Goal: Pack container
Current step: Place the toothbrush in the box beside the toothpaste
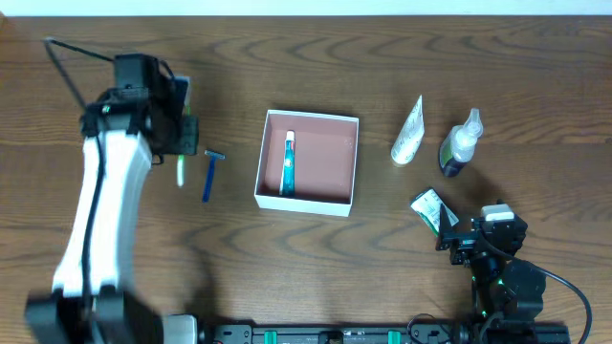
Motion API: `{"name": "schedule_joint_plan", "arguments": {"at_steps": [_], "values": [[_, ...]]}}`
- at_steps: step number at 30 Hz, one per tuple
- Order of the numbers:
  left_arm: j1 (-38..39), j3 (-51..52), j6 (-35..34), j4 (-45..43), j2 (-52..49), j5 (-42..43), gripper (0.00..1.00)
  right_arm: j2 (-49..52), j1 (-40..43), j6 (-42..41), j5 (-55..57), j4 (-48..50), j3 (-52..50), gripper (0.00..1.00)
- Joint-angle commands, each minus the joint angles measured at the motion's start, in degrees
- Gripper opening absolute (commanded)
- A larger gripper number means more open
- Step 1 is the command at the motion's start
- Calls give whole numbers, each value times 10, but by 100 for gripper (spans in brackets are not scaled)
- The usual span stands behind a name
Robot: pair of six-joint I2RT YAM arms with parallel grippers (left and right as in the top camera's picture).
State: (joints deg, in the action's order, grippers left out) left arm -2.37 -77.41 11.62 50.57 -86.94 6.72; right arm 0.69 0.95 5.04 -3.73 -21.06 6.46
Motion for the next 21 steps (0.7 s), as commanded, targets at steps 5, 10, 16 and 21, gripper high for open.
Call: {"name": "schedule_joint_plan", "arguments": {"at_steps": [5, 10, 16, 21], "values": [[109, -1, -108, -16, 49, 61, 6, -4, 4, -3, -4, 1, -2, 99], [183, 6, -150, -70, 7, 61, 6, -4, 4, -3, -4, 1, -2, 99], [236, 6, -150, -127, -79, 43, 6, -4, 4, -3, -4, 1, -2, 99], [250, 6, -161, -119, -147, 29, 6, -4, 4, -3, -4, 1, -2, 99]]}}
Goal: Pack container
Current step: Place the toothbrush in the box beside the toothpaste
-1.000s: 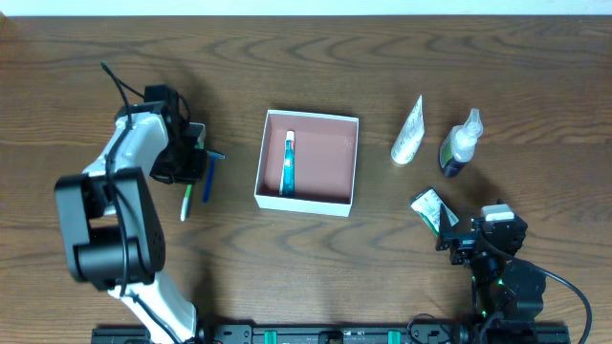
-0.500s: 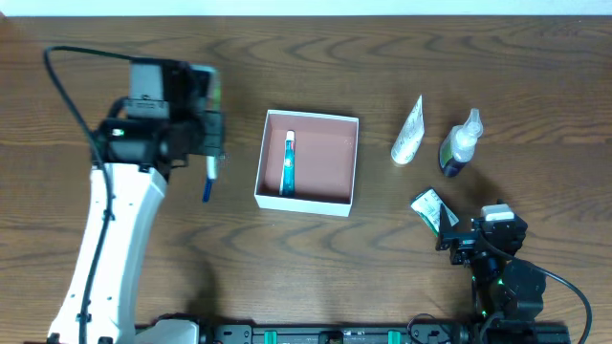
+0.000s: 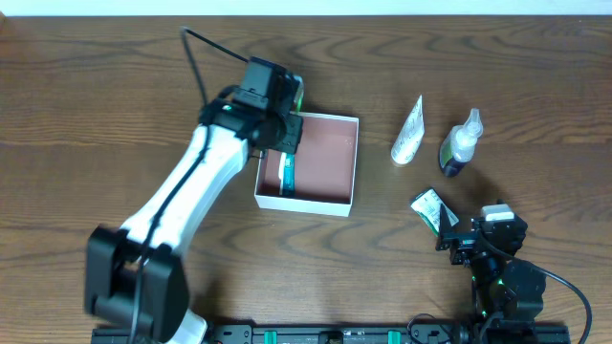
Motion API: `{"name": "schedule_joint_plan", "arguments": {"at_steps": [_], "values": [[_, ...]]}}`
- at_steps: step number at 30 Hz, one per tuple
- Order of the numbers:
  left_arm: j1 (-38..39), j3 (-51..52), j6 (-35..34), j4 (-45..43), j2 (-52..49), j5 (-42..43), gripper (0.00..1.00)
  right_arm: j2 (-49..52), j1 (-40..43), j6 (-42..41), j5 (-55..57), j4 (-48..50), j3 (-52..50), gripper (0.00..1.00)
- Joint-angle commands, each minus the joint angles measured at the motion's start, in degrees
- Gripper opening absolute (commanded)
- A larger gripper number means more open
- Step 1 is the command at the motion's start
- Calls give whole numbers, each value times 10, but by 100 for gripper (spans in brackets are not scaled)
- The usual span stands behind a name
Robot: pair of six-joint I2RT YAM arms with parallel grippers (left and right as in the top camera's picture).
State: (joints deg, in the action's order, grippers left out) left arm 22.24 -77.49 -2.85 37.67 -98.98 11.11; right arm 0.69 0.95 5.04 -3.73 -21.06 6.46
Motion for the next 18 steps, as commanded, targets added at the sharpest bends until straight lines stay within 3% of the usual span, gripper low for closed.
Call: {"name": "schedule_joint_plan", "arguments": {"at_steps": [1, 11, 18], "values": [[6, 7, -19, 18, -34, -15, 6, -4, 4, -3, -4, 1, -2, 99], [15, 8, -20, 62, -52, -80, 6, -4, 4, -3, -4, 1, -2, 99], [15, 8, -40, 74, -53, -81, 7, -4, 4, -3, -4, 1, -2, 99]]}}
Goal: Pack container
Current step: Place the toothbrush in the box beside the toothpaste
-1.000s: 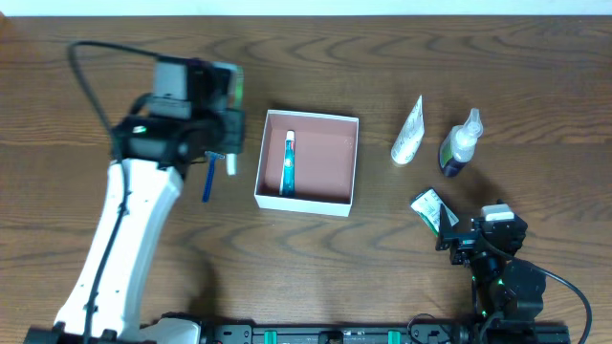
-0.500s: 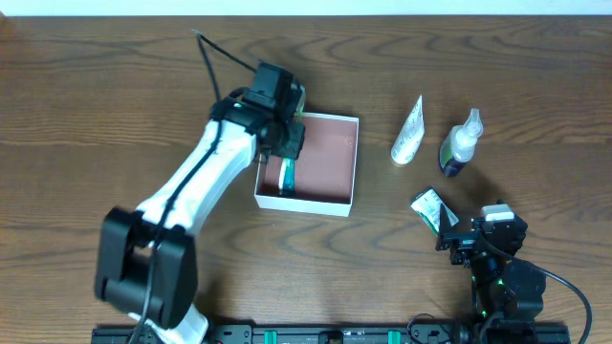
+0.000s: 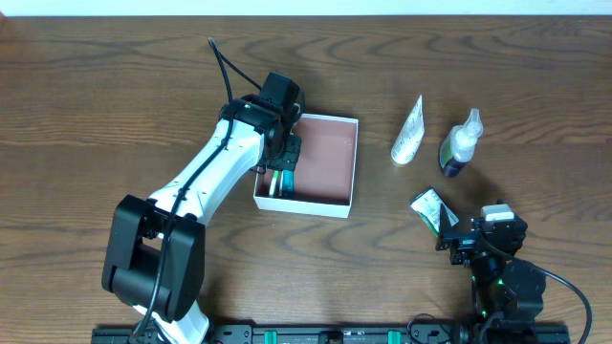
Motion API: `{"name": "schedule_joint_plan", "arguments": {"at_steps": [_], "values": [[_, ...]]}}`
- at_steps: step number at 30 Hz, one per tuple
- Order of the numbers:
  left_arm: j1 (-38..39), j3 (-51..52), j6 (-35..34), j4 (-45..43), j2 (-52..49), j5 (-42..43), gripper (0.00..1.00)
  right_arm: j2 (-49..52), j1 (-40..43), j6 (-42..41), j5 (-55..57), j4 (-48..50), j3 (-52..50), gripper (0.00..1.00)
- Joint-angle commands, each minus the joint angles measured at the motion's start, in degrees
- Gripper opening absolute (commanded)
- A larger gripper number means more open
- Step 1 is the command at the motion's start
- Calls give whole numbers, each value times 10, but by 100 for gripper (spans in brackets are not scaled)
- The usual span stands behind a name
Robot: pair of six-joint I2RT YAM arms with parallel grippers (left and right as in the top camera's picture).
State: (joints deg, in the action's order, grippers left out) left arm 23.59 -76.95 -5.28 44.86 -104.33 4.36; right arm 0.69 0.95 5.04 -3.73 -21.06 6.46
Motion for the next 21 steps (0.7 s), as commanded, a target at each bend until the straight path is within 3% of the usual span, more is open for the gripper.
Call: {"name": "schedule_joint_plan", "arguments": {"at_steps": [1, 5, 8, 21], "values": [[1, 2, -20, 1, 1, -13, 8, -4, 4, -3, -4, 1, -2, 99], [1, 2, -23, -1, 1, -13, 13, -4, 4, -3, -4, 1, -2, 99], [1, 0, -26, -1, 3, -10, 24, -4, 4, -3, -4, 1, -2, 99], [1, -18, -51, 3, 144, -9, 34, -4, 4, -3, -4, 1, -2, 99]]}}
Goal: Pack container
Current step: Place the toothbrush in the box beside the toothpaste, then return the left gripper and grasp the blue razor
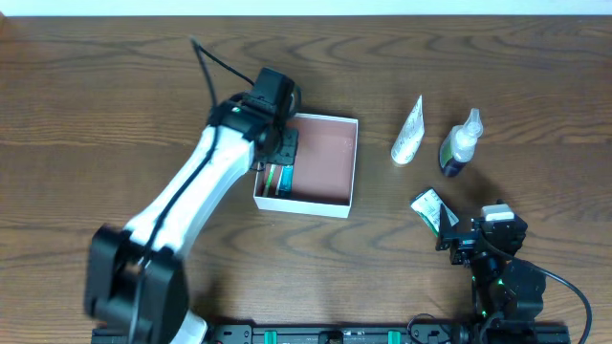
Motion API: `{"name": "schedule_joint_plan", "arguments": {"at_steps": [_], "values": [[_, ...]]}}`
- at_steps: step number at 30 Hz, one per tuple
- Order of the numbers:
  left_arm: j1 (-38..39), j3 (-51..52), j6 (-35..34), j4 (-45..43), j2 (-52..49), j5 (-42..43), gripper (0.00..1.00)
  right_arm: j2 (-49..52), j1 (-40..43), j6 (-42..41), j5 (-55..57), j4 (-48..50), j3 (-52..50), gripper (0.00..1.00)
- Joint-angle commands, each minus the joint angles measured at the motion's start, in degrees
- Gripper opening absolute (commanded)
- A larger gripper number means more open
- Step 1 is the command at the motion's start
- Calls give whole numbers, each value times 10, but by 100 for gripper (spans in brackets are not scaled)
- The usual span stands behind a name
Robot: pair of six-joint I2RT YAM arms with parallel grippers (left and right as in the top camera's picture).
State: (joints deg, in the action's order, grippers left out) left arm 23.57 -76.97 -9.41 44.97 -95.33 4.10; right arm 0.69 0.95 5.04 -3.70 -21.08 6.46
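Observation:
The white box with a pink floor (320, 158) sits mid-table. A teal toothbrush (285, 179) and a green-and-white toothbrush (272, 179) lie side by side along its left wall. My left gripper (284, 145) hangs over the box's left part, just above the brushes, and looks open with nothing in it. The blue razor is hidden under the left arm. A white tube (407, 132), a small spray bottle (460, 141) and a small packet (428, 205) lie right of the box. My right gripper (448, 235) rests shut near the packet, not on it.
The left arm (191, 201) slants across the table from the front left to the box. The right arm's base (502, 277) stands at the front right edge.
My left gripper has moved slightly up and to the left, away from the box floor. The green-and-white toothbrush stays lying in the box. The right arm has not moved.
My left gripper was at the far left of the table, holding the green-and-white toothbrush, with the razor beside it. Then it was over the box's left rim, then low inside the box. Now the toothbrush lies next to the teal one.

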Motion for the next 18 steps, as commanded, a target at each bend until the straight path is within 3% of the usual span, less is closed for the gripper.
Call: {"name": "schedule_joint_plan", "arguments": {"at_steps": [1, 3, 9, 13, 18], "values": [[0, -18, -9, 4, 72, -15, 37, -4, 4, -3, -4, 1, -2, 99], [-4, -18, -8, 14, 105, -49, 42, -4, 4, -3, -4, 1, -2, 99], [-68, -11, -6, 67, 126, -154, 73, -4, 4, -3, -4, 1, -2, 99], [-150, 11, 22, 82, 84, -137, 75, -4, 4, -3, -4, 1, -2, 99], [-205, 14, 187, 84, -1, 12, 75, -4, 4, -3, -4, 1, -2, 99]]}}
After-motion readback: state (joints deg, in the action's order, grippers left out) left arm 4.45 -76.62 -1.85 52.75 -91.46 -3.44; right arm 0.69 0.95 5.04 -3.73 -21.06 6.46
